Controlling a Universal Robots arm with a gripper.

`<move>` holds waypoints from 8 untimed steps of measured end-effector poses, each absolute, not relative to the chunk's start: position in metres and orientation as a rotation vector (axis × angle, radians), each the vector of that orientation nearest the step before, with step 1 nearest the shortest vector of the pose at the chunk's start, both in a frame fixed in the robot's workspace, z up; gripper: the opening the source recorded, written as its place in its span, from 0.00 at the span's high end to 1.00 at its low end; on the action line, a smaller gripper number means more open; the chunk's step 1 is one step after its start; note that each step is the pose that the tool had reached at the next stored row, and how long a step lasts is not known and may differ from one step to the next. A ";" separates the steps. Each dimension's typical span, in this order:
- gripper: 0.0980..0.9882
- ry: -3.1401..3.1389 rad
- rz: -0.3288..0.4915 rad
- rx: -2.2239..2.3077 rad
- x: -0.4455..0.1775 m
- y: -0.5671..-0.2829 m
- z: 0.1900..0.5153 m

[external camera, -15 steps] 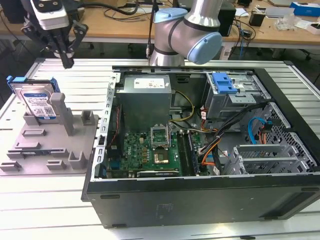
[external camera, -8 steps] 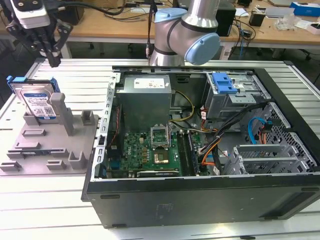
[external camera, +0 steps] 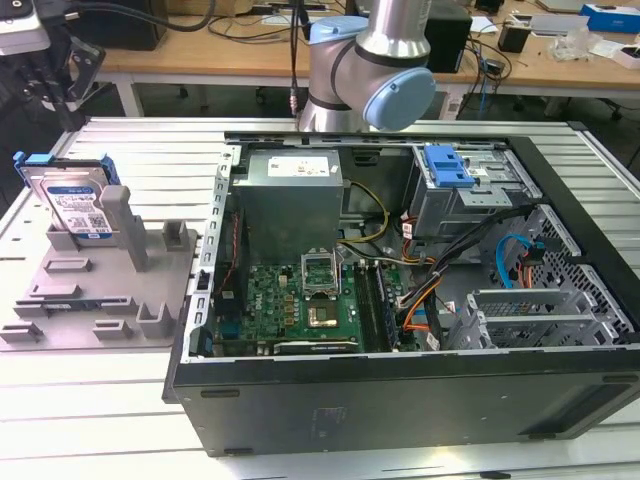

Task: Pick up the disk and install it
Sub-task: 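Reach for the disk, then pick up the disk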

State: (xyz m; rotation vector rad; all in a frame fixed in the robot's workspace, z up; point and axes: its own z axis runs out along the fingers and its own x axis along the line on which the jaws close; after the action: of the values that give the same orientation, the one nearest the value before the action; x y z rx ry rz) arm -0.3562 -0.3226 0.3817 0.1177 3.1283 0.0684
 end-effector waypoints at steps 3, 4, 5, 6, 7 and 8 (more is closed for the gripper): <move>0.99 3.128 0.068 0.118 -0.357 -0.323 0.382; 0.99 3.128 0.068 0.118 -0.357 -0.323 0.382; 0.99 3.128 0.068 0.118 -0.357 -0.323 0.382; 0.99 3.128 0.068 0.118 -0.357 -0.323 0.382; 0.99 3.128 0.068 0.118 -0.357 -0.323 0.382; 0.99 3.128 0.068 0.118 -0.357 -0.323 0.382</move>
State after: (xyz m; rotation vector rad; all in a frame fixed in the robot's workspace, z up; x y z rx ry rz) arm -0.3570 -0.3227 0.3817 0.1177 3.1284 0.0683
